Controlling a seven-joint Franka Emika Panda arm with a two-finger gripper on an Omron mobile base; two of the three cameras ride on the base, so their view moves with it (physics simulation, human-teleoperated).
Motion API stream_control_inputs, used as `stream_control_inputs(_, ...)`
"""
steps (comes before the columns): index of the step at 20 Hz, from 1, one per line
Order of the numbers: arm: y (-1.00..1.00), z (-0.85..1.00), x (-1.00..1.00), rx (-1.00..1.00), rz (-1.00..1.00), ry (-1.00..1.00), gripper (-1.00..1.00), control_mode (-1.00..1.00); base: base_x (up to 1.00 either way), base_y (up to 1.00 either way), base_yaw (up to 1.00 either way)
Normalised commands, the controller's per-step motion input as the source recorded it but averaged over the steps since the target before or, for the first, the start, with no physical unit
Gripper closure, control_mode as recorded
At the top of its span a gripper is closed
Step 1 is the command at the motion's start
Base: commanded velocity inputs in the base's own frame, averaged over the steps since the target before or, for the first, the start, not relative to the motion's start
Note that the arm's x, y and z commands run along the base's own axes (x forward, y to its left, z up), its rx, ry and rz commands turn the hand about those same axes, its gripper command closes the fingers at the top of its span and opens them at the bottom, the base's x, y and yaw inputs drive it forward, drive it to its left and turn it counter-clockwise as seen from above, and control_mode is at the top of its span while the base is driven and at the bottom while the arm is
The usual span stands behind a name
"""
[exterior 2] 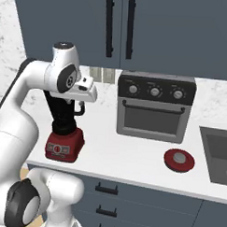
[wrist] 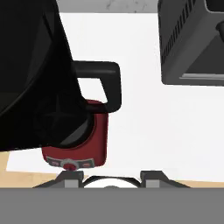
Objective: Close the lid blender by securely placing the lid on top.
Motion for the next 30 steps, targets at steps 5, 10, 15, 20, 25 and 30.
stream_control_inputs(5,-0.20,-0.03,-0.23,0.01,-0.01,-0.03,-1.00,-1.00,0.00,0.00,0.00)
stream_control_inputs(10,-0.58,-0.20,-0.45,0.06,0.00,-0.04,-1.00,-1.00,0.00,0.00,0.00)
stream_control_inputs(15,-0.54,-0.30,-0.37,0.03,0.00,-0.05,-1.00,-1.00,0.00,0.00,0.00)
stream_control_inputs(20,-0.59,-0.29,-0.14,0.00,0.00,0.00,-1.00,-1.00,0.00,0.00,0.00)
stream_control_inputs(25,-0.75,-0.36,-0.06,0.00,0.00,0.00,-1.00,-1.00,0.00,0.00,0.00)
stream_control_inputs(30,-0.65,-0.18,0.00,0.00,0.00,0.00,-1.00,-1.00,0.00,0.00,0.00)
